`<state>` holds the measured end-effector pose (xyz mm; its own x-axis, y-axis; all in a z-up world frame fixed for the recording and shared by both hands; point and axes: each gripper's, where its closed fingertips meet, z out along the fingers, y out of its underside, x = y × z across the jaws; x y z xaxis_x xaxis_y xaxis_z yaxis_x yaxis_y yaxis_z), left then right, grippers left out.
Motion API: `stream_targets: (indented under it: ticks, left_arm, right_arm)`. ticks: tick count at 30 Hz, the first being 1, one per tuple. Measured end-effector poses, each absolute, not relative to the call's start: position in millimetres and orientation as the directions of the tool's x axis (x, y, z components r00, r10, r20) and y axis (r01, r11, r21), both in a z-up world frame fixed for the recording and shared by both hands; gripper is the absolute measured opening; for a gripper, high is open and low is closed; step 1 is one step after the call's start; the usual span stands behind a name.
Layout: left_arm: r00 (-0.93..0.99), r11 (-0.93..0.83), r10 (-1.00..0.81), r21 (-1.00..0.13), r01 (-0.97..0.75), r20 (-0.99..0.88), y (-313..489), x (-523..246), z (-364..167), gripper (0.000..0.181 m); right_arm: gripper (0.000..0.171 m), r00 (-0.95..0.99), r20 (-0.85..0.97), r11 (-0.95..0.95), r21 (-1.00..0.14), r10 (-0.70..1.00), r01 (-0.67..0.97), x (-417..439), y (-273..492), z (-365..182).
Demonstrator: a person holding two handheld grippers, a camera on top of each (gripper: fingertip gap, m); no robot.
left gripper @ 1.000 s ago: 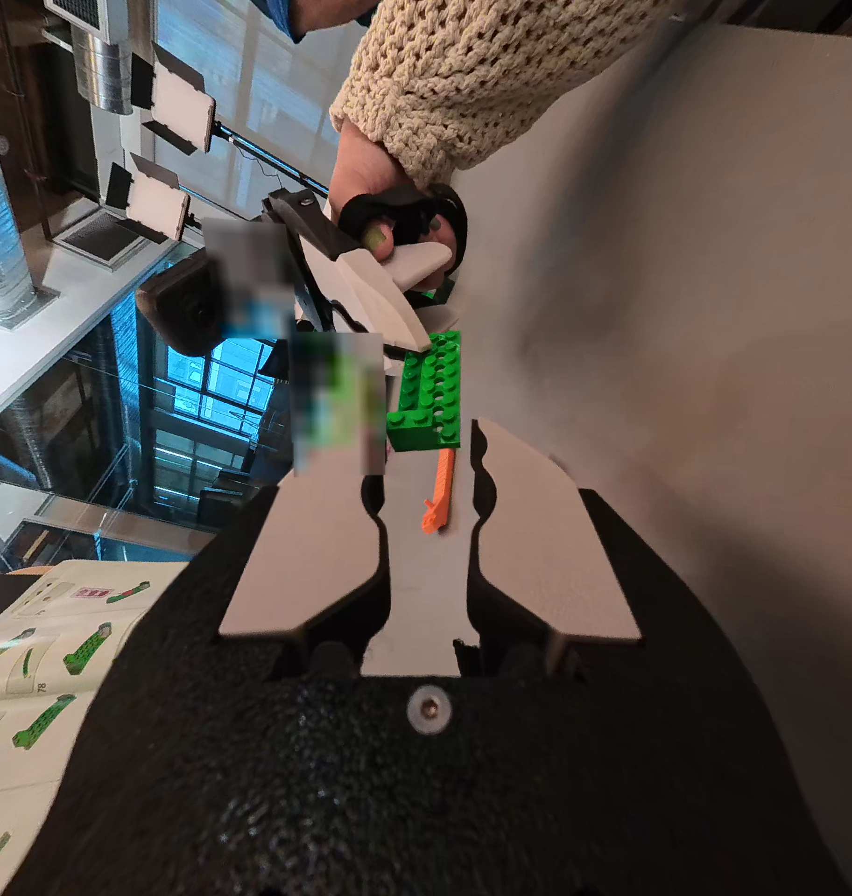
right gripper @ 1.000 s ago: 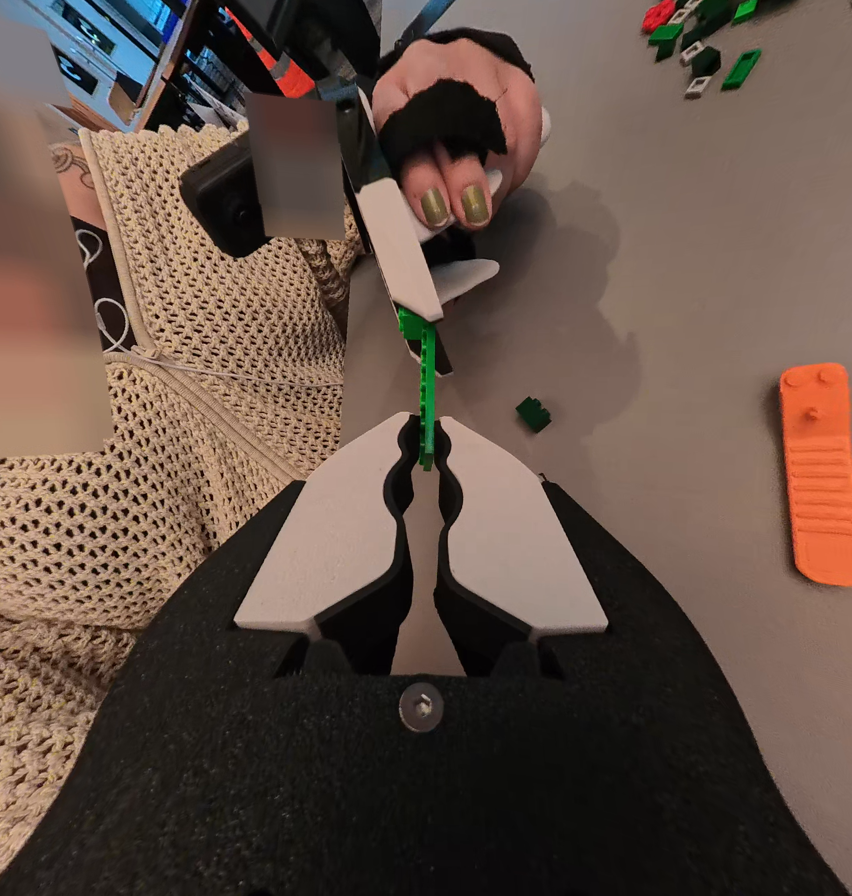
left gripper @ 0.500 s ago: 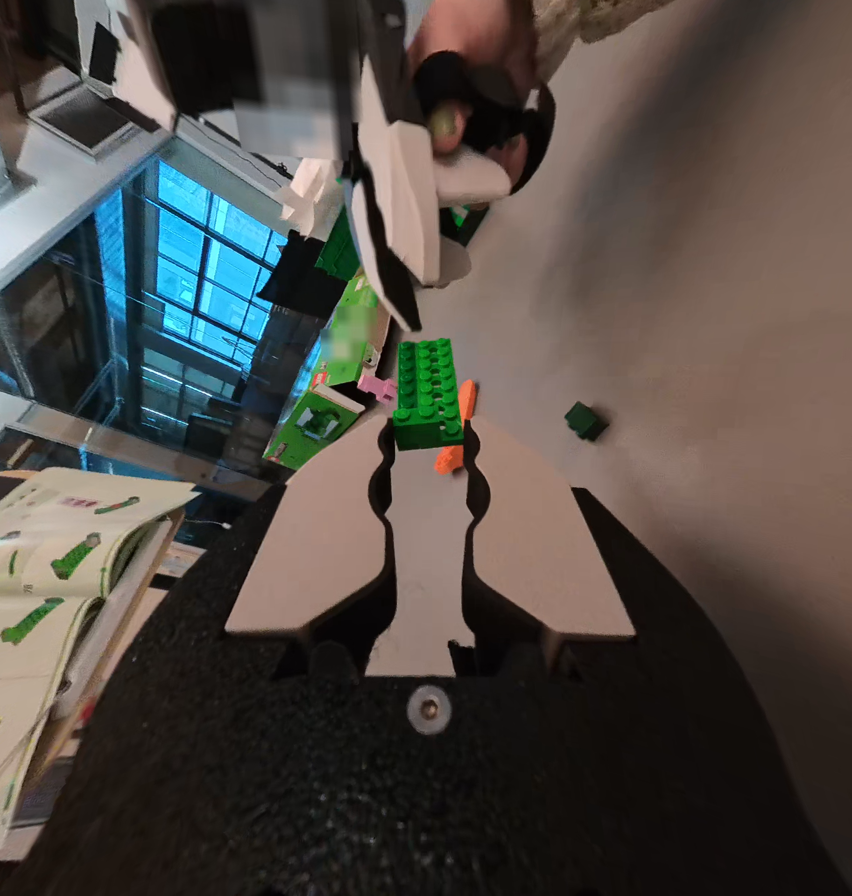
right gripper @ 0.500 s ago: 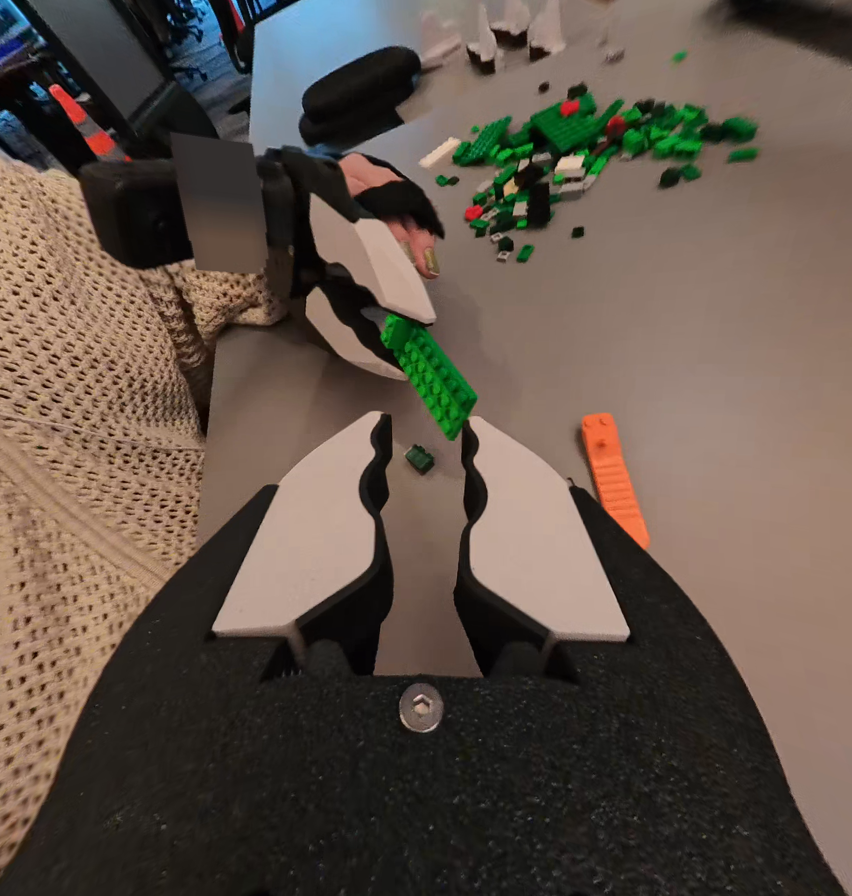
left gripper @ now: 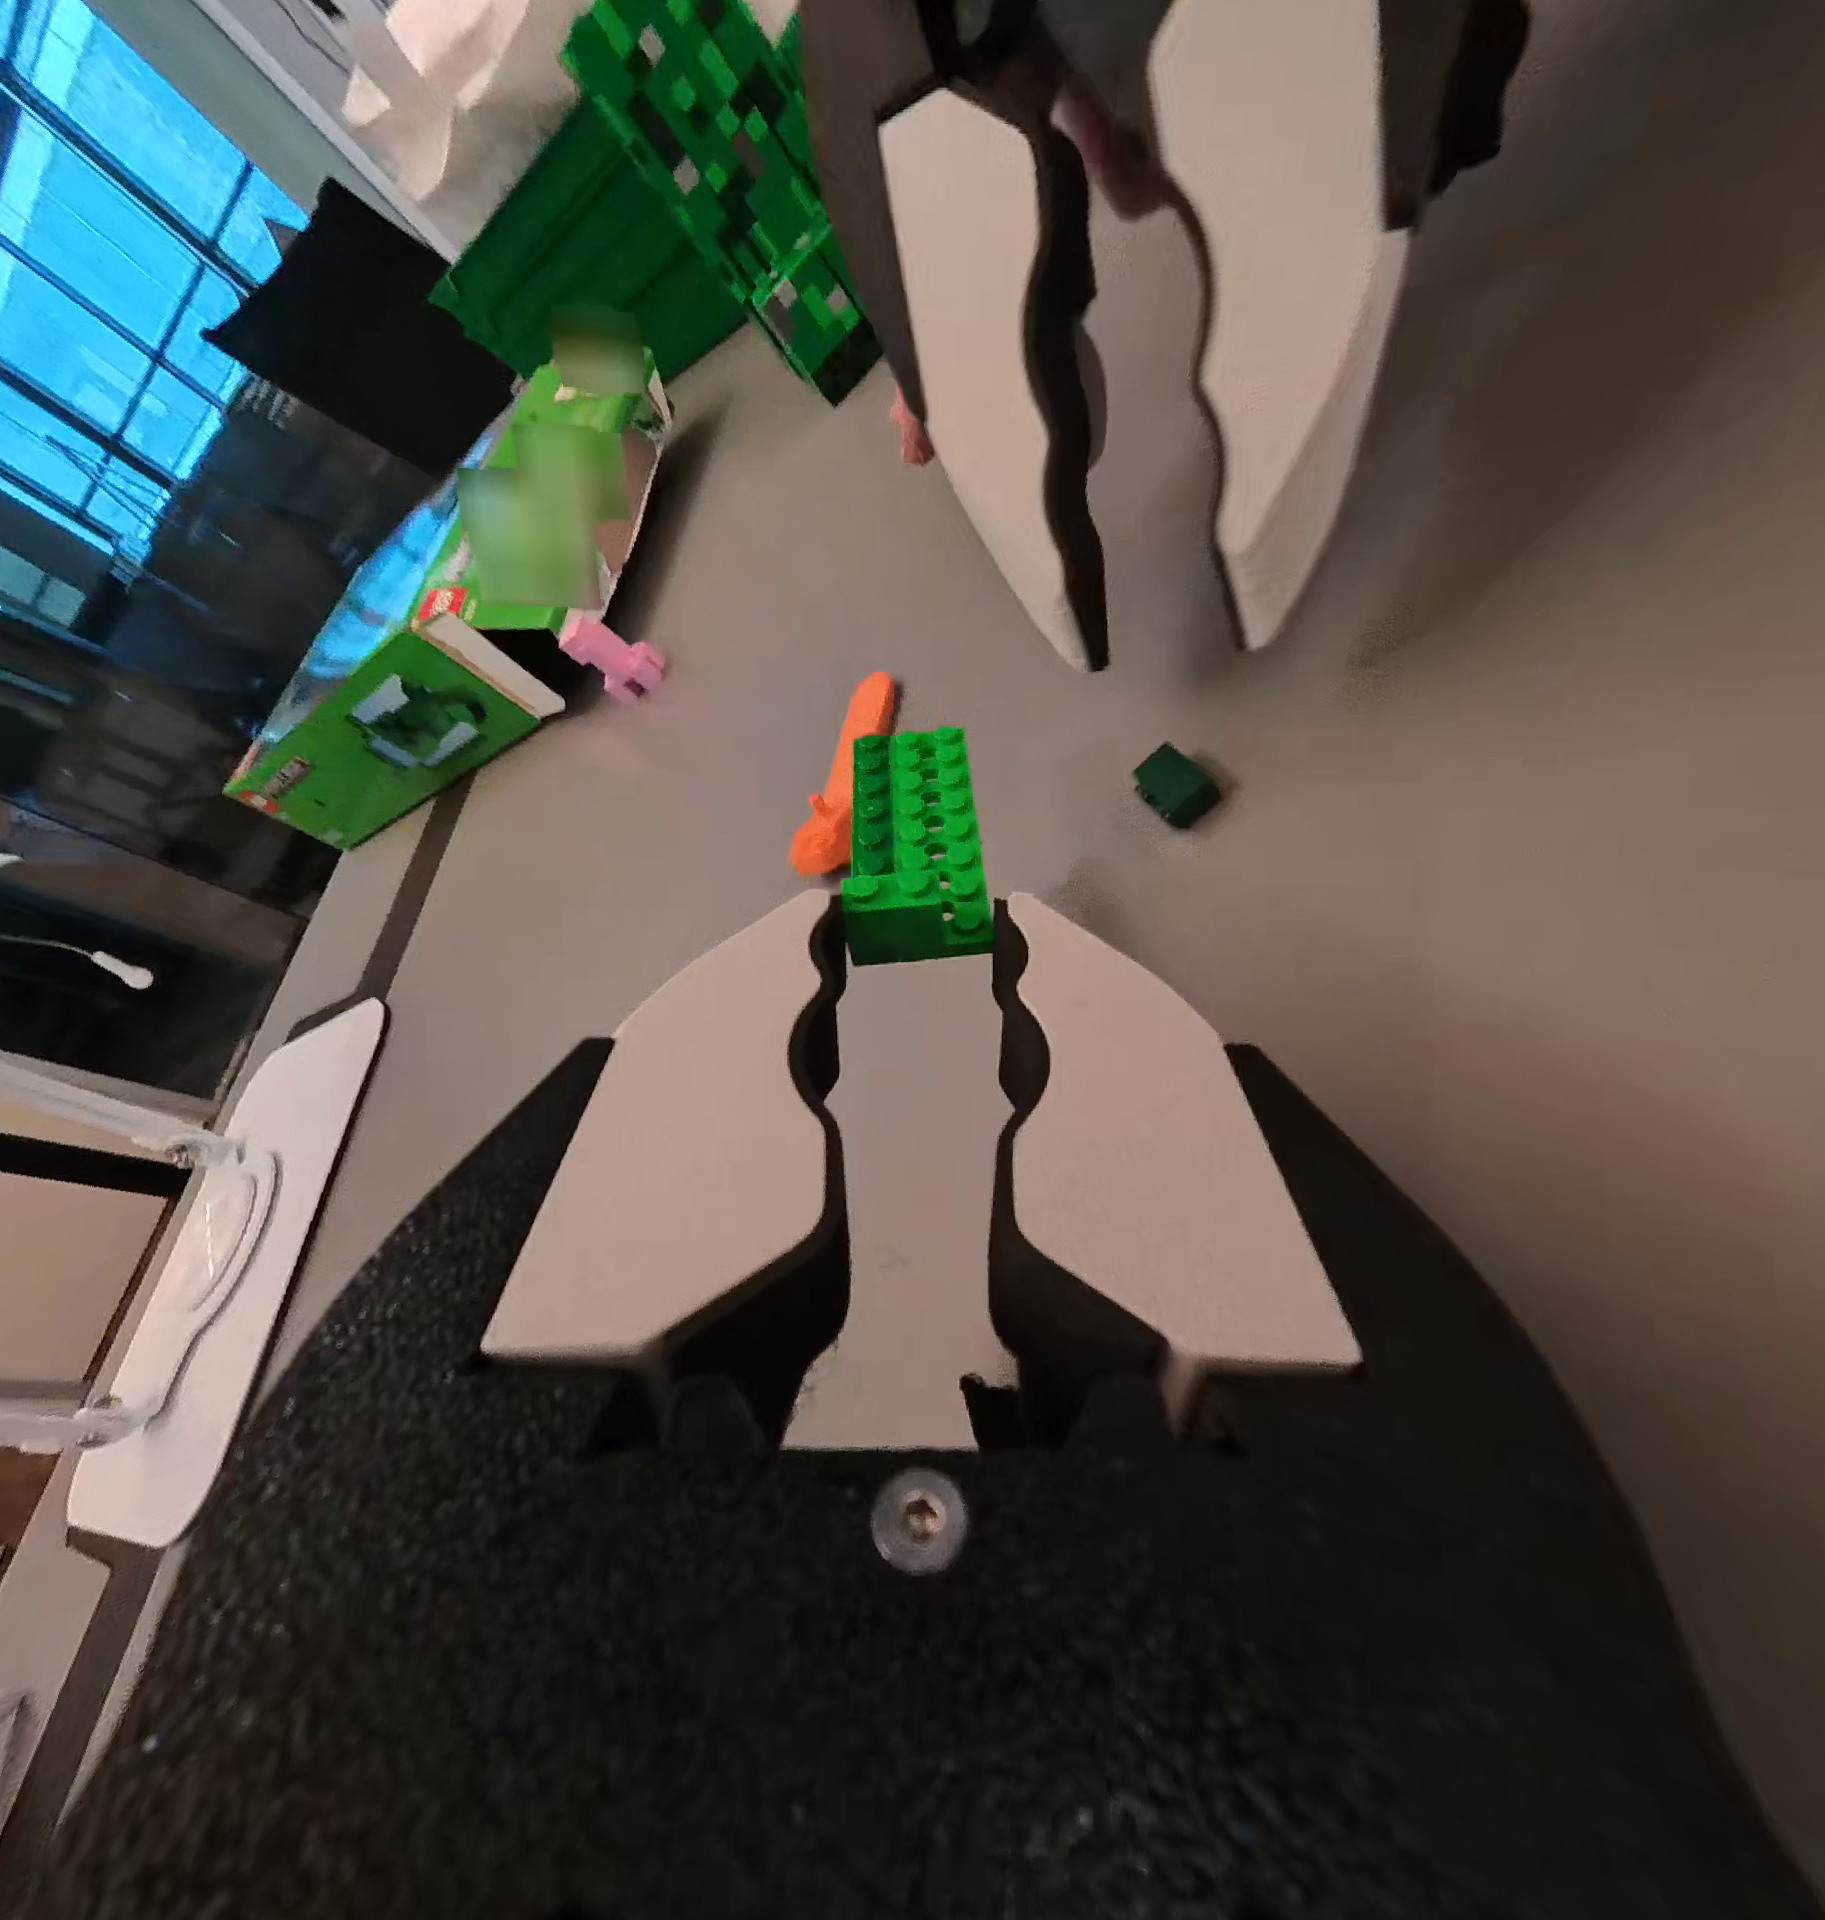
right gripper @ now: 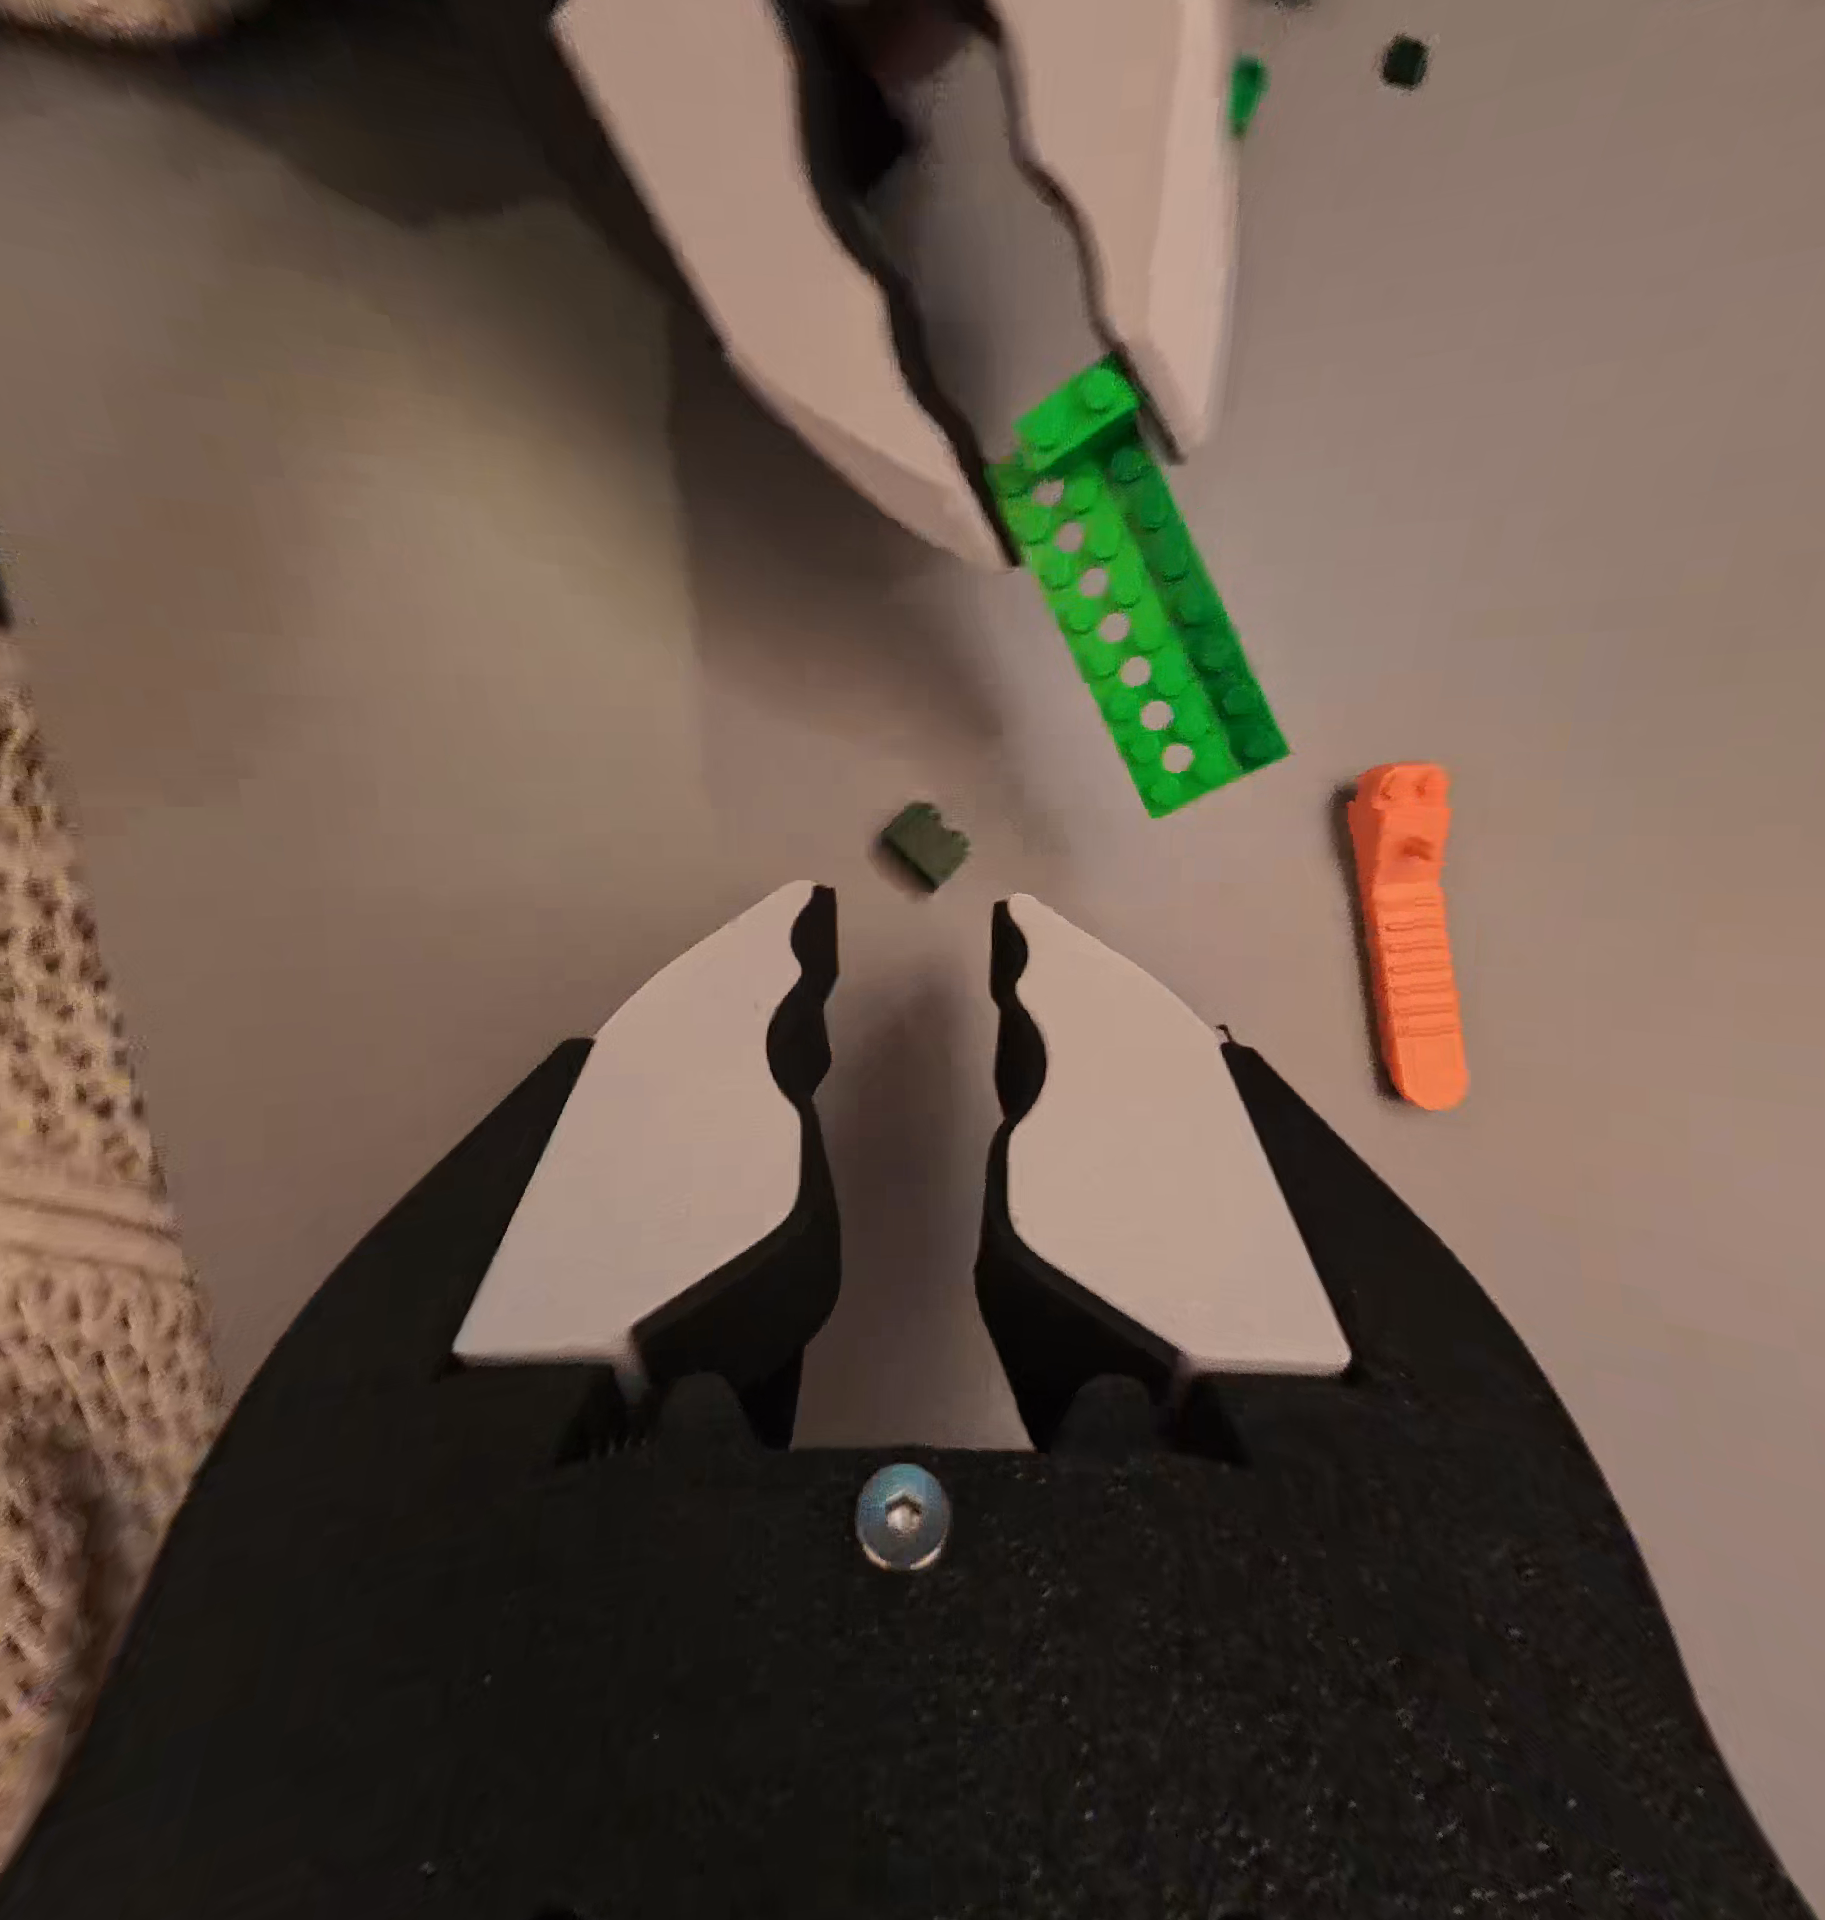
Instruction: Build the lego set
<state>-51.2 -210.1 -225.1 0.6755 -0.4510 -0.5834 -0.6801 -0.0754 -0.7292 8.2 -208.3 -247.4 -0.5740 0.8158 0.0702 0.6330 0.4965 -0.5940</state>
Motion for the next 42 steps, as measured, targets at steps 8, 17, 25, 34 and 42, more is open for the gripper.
stream_targets:
  ticks: [8, 17, 25, 34, 42]
  left_arm:
    - [0.684, -0.144, -0.454, -0.710, -0.689, -0.572, -211, -62, -235, 0.026]
    - [0.679, -0.174, -0.464, -0.693, -0.699, -0.569, -215, -67, -242, 0.026]
    - [0.674, -0.178, -0.473, -0.688, -0.704, -0.567, -216, -66, -244, 0.026]
    - [0.673, -0.178, -0.478, -0.688, -0.704, -0.564, -217, -65, -246, 0.026]
    - [0.676, -0.180, -0.475, -0.690, -0.701, -0.563, -217, -65, -245, 0.026]
  right_arm:
    - [0.029, -0.234, -0.223, 0.125, -0.415, 0.946, 0.901, -9, -208, -239]
    - [0.033, -0.122, -0.251, 0.103, -0.087, 0.960, 0.991, -5, -217, -255]
    - [0.031, -0.169, -0.111, 0.173, 0.026, 0.979, 0.985, -1, -214, -268]
    - [0.017, -0.188, -0.131, 0.192, 0.025, 0.973, 0.981, 3, -215, -270]
    - [0.017, -0.331, -0.212, 0.267, -0.282, 0.919, 0.921, 18, -222, -248]
